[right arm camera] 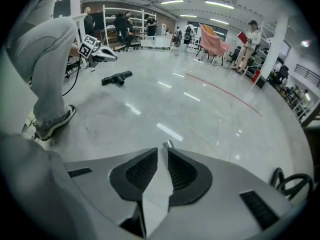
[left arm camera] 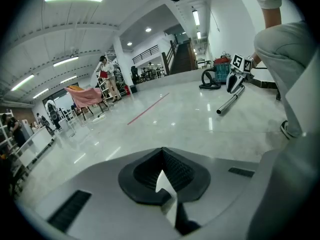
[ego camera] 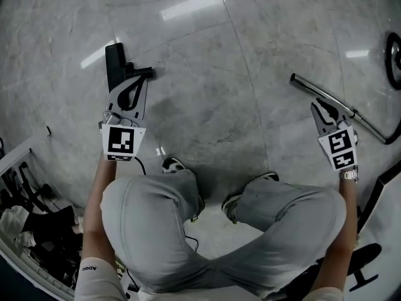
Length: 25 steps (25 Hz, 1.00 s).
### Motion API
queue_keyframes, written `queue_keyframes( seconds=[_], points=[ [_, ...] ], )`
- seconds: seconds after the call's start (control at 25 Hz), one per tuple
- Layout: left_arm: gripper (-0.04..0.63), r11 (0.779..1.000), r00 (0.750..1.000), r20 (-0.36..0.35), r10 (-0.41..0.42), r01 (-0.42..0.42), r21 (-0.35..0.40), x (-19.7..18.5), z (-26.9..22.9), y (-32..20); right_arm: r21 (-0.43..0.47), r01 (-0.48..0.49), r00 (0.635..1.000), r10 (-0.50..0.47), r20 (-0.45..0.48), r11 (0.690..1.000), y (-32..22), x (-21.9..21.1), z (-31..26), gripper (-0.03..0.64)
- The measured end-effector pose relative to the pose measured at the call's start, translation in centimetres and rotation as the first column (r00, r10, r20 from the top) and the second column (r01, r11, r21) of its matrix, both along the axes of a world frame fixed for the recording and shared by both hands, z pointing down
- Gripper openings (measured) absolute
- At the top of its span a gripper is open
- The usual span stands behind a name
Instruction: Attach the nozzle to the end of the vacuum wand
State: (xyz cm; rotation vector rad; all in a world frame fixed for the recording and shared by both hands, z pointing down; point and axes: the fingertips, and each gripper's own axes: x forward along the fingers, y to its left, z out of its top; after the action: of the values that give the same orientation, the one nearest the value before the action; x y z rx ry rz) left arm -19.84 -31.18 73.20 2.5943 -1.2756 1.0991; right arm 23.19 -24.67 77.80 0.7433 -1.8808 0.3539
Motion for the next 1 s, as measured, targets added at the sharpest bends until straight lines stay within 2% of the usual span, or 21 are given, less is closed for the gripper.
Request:
queue_keyframes(
  seconds=[0.12,0.2,0.32,0.44,0.56,0.6,0.68,0.76,0.88,1.0],
  points=[
    [0.000,1.000,0.999,0.037,0.007,-0.008,0.020,-1.0,2.0,-0.8,0.021,0.031,0.999,-0.030,-0.035,0.999,-0.5,1.1,2.4,0.064],
    [0.000,1.000,0.998,0.063,0.011,-0.012,0.021,-1.7,3.1,-1.1,0.020,0.038,0.998,-0.037,-0.046,0.999,-0.8,1.4,4.2,0.104],
    [0.000,0.999,0.994,0.100,0.031,-0.033,0.015,-2.6,4.5,-1.5,0.003,0.056,0.996,-0.056,-0.065,0.998,-1.4,1.0,6.8,0.146],
    [0.000,0.998,0.988,0.141,0.061,-0.063,0.005,-3.5,6.2,-1.3,-0.015,0.112,0.989,-0.113,-0.094,0.994,-1.8,0.0,8.6,0.171],
    [0.006,0.994,0.983,0.151,0.108,-0.106,-0.026,-4.2,8.3,-0.5,-0.025,0.149,0.980,-0.151,-0.131,0.989,-2.2,-0.1,9.7,0.187],
    [0.012,0.993,0.981,0.153,0.120,-0.115,-0.040,-4.4,8.9,-0.4,-0.033,0.153,0.977,-0.156,-0.145,0.988,-2.3,0.2,10.1,0.190],
    [0.081,0.989,0.977,0.160,0.141,-0.131,-0.072,-4.7,9.9,-0.2,-0.063,0.153,0.971,-0.162,-0.173,0.986,-2.1,1.1,11.0,0.196],
    [0.132,0.984,0.968,0.186,0.167,-0.152,-0.093,-5.3,10.5,-0.1,-0.088,0.152,0.967,-0.167,-0.194,0.984,-2.0,1.6,11.8,0.206],
    [0.153,0.976,0.947,0.239,0.214,-0.196,-0.099,-6.0,11.1,-0.3,-0.094,0.153,0.964,-0.170,-0.204,0.984,-2.0,1.7,12.3,0.229],
    [0.179,0.955,0.913,0.290,0.288,-0.251,-0.157,-6.5,12.6,0.3,-0.101,0.167,0.956,-0.186,-0.228,0.981,-1.9,2.1,12.6,0.238]
  ],
)
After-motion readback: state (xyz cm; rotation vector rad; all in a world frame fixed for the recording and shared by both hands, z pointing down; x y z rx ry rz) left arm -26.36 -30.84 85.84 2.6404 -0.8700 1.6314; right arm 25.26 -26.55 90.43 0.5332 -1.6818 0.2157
